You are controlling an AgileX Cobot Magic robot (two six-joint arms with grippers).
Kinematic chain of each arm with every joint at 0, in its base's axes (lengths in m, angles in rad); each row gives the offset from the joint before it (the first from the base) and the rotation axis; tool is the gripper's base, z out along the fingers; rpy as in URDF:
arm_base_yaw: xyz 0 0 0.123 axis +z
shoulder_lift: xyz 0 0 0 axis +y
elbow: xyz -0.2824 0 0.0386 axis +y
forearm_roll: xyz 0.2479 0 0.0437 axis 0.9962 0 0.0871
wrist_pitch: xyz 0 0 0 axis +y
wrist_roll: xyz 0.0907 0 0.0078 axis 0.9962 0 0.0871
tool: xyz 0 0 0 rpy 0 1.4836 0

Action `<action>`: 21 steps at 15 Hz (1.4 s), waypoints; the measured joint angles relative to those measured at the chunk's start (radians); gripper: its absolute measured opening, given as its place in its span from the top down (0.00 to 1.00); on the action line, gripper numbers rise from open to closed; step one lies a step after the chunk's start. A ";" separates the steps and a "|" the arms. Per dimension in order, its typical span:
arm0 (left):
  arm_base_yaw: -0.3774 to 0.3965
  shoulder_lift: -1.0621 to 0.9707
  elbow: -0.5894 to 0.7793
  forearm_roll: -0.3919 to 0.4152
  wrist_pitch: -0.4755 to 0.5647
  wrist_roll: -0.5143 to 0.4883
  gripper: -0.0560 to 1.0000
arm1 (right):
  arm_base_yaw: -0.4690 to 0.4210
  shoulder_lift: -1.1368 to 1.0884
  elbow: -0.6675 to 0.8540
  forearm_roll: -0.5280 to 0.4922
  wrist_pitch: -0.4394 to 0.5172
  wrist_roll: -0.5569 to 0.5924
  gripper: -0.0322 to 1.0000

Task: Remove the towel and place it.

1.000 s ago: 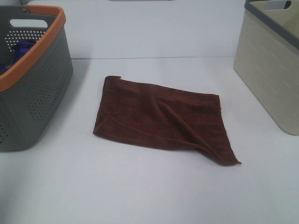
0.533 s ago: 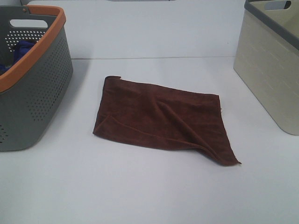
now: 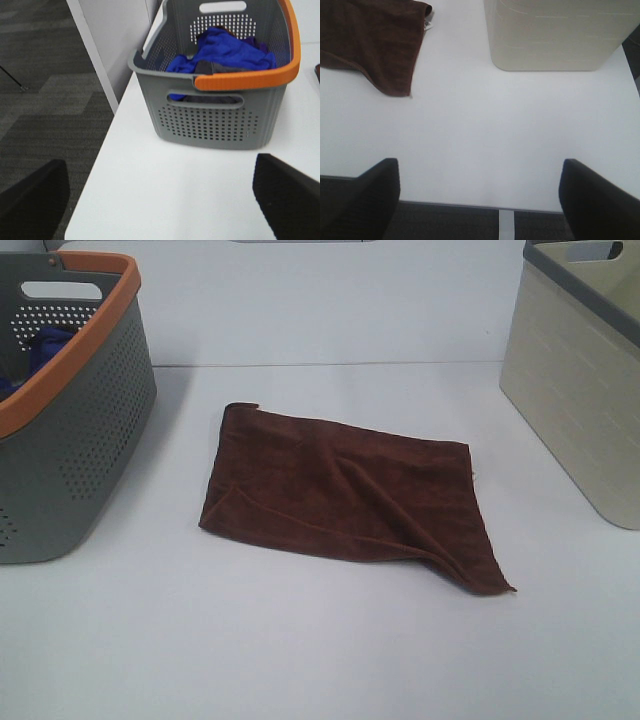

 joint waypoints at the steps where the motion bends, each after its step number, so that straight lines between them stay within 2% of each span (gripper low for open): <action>1: 0.000 0.000 0.010 -0.013 0.008 0.002 0.05 | 0.000 -0.015 0.001 0.005 0.000 -0.001 0.23; 5: -0.010 -0.001 0.126 -0.146 -0.028 0.051 0.05 | 0.000 -0.039 0.013 0.014 -0.004 -0.008 0.23; 7: -0.032 -0.001 0.152 -0.172 -0.069 0.080 0.05 | 0.000 -0.039 0.027 0.025 -0.006 -0.011 0.23; 10: -0.090 -0.001 0.153 -0.179 -0.074 0.086 0.05 | 0.000 -0.039 0.047 0.053 -0.026 -0.011 0.23; 18: -0.091 -0.001 0.154 -0.180 -0.080 0.077 0.05 | 0.000 -0.039 0.047 0.062 -0.026 -0.011 0.23; 21: -0.091 -0.001 0.154 -0.180 -0.080 0.077 0.05 | 0.000 -0.039 0.047 0.025 -0.027 -0.011 0.23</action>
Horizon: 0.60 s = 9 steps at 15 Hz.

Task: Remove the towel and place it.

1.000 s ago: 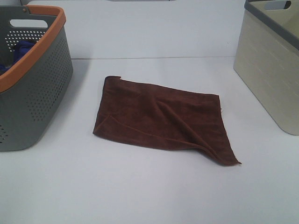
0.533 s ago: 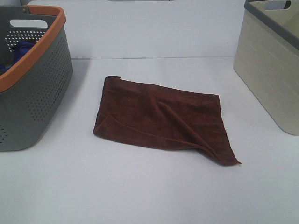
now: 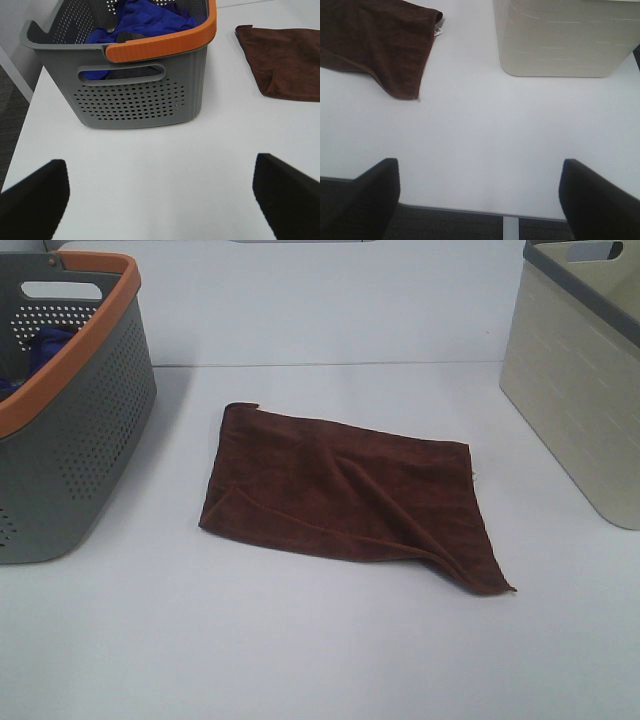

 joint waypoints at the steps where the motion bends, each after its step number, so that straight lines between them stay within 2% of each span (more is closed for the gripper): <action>1: 0.000 0.000 0.000 0.000 0.000 0.000 0.05 | 0.000 0.000 0.000 -0.007 0.000 0.000 0.23; 9: 0.000 0.000 0.000 0.000 0.000 -0.002 0.05 | 0.000 0.000 0.000 -0.008 0.000 0.000 0.23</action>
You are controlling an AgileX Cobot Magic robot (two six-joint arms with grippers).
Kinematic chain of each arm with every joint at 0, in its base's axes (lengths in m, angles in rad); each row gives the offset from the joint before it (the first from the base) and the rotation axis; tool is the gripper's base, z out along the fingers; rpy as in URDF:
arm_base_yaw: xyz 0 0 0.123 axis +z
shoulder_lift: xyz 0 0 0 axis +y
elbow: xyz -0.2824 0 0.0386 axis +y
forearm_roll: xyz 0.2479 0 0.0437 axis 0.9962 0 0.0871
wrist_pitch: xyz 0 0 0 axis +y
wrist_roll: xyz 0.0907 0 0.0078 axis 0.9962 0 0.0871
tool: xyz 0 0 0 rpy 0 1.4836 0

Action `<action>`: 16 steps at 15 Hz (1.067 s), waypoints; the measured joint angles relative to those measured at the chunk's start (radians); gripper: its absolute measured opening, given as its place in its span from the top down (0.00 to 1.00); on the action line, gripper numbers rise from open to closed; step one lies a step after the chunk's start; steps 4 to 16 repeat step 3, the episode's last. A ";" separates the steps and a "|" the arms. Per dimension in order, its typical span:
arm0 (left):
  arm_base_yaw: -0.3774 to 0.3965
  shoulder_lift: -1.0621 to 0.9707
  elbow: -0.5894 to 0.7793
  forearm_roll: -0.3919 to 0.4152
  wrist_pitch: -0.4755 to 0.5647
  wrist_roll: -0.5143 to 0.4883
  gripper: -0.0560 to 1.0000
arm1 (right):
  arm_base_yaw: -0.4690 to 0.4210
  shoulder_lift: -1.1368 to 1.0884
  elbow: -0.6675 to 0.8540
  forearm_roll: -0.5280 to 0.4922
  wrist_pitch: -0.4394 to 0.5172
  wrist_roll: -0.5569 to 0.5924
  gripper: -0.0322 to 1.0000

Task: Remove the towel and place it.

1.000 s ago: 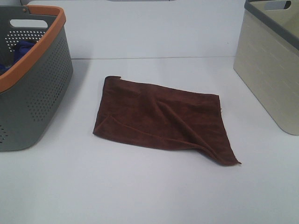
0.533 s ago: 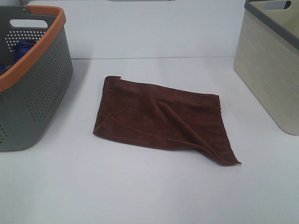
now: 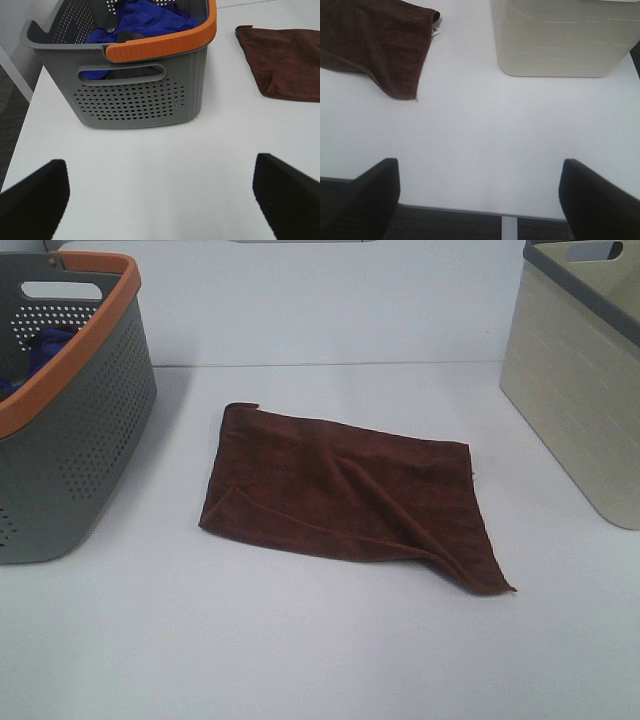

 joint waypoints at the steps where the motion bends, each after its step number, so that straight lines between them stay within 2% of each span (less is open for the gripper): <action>1: 0.000 0.000 0.000 0.000 0.000 0.000 0.05 | 0.000 0.000 0.000 0.000 0.000 0.000 0.23; 16: 0.000 0.000 0.000 0.000 0.000 0.000 0.05 | 0.000 0.000 0.000 0.000 0.000 0.000 0.23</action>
